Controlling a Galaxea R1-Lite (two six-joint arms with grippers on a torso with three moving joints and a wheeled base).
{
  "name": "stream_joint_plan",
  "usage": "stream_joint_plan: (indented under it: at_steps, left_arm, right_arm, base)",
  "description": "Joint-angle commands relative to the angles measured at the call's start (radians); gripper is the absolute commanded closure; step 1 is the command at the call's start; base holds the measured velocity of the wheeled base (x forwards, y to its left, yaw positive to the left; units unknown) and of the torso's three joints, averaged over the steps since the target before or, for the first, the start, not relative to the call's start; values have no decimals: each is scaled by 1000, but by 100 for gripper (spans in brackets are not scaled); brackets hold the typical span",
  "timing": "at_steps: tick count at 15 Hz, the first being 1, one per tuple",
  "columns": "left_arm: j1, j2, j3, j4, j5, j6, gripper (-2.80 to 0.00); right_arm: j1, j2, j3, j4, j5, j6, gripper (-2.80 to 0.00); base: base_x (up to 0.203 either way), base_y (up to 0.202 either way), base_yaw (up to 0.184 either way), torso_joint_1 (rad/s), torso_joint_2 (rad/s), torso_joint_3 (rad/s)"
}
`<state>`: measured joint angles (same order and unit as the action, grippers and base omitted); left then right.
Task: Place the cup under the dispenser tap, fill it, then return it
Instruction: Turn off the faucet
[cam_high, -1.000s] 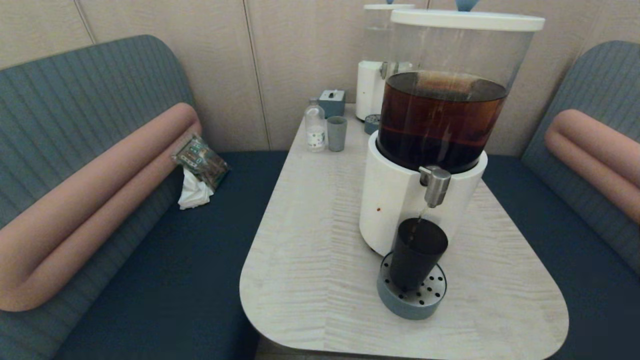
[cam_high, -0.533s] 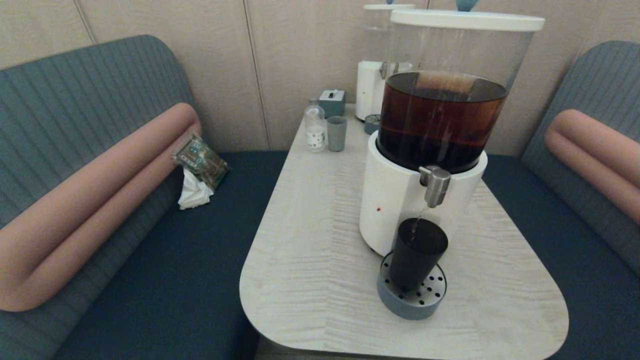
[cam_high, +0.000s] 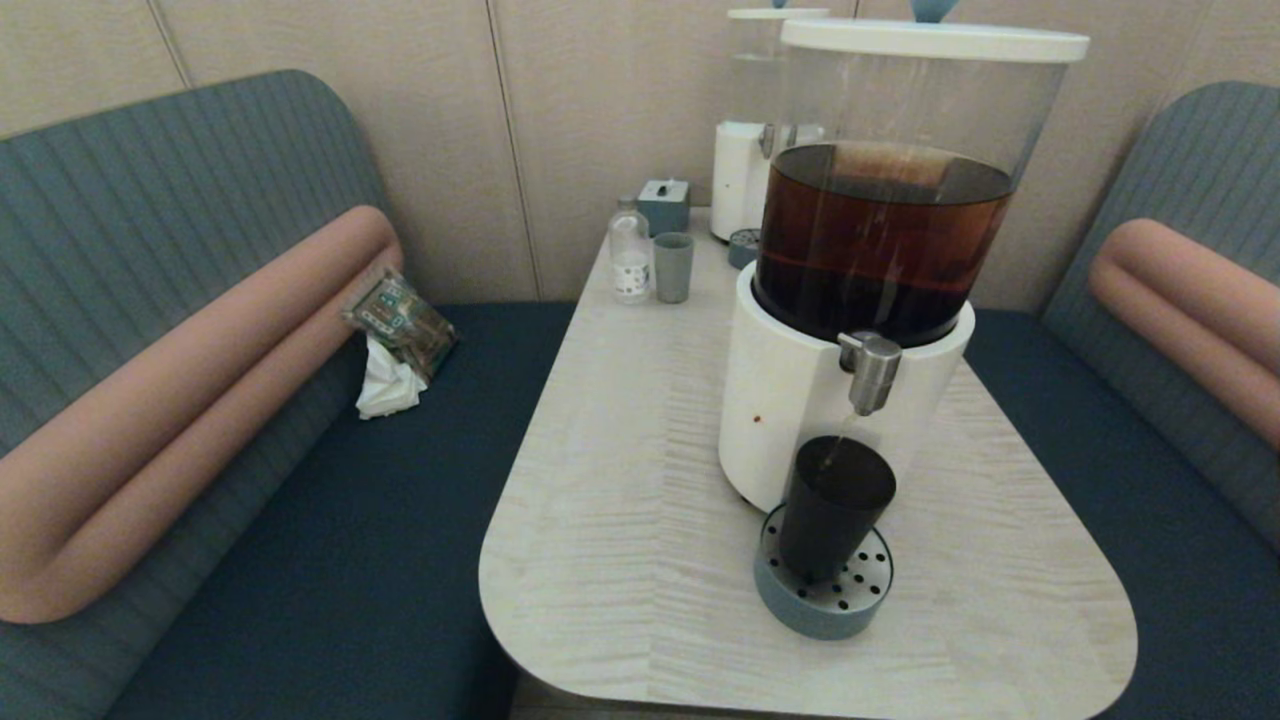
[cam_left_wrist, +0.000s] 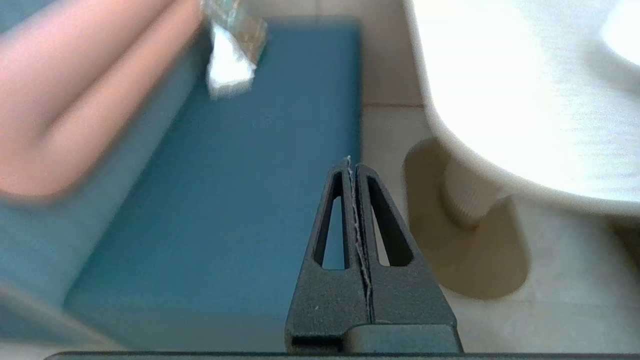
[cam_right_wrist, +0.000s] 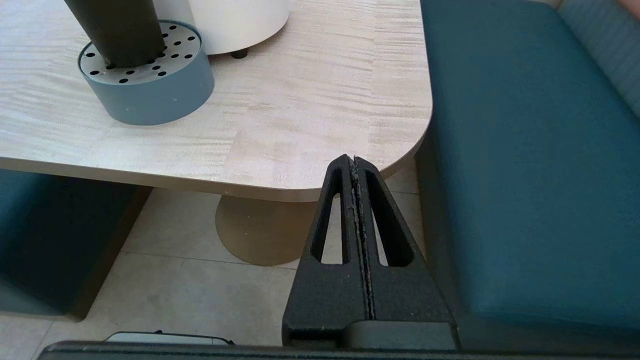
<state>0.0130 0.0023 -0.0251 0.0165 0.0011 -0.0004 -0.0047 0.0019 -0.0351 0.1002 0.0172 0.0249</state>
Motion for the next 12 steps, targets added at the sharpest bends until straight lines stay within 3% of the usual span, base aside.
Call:
stream_joint_plan:
  at_steps: [1, 3, 8, 10, 12]
  left_arm:
    - [0, 28, -143, 26, -35, -11, 0]
    - [-2, 145, -339, 89, -70, -34, 0]
    - [-20, 655, -741, 127, -126, -60, 0]
    - [-22, 849, -877, 118, -202, -68, 0]
    - [-24, 1019, -984, 111, -362, -76, 0]
  right_arm:
    - [0, 1, 0, -1, 1, 0, 0]
    - [0, 1, 0, -1, 1, 0, 0]
    - [0, 1, 0, -1, 1, 0, 0]
    - [0, 1, 0, -1, 1, 0, 0]
    - [0, 1, 0, -1, 1, 0, 0]
  base:
    - [0, 0, 0, 0, 0, 0]
    - [0, 0, 0, 0, 0, 0]
    - [0, 0, 0, 0, 0, 0]
    - [0, 0, 0, 0, 0, 0]
    - [0, 0, 0, 0, 0, 0]
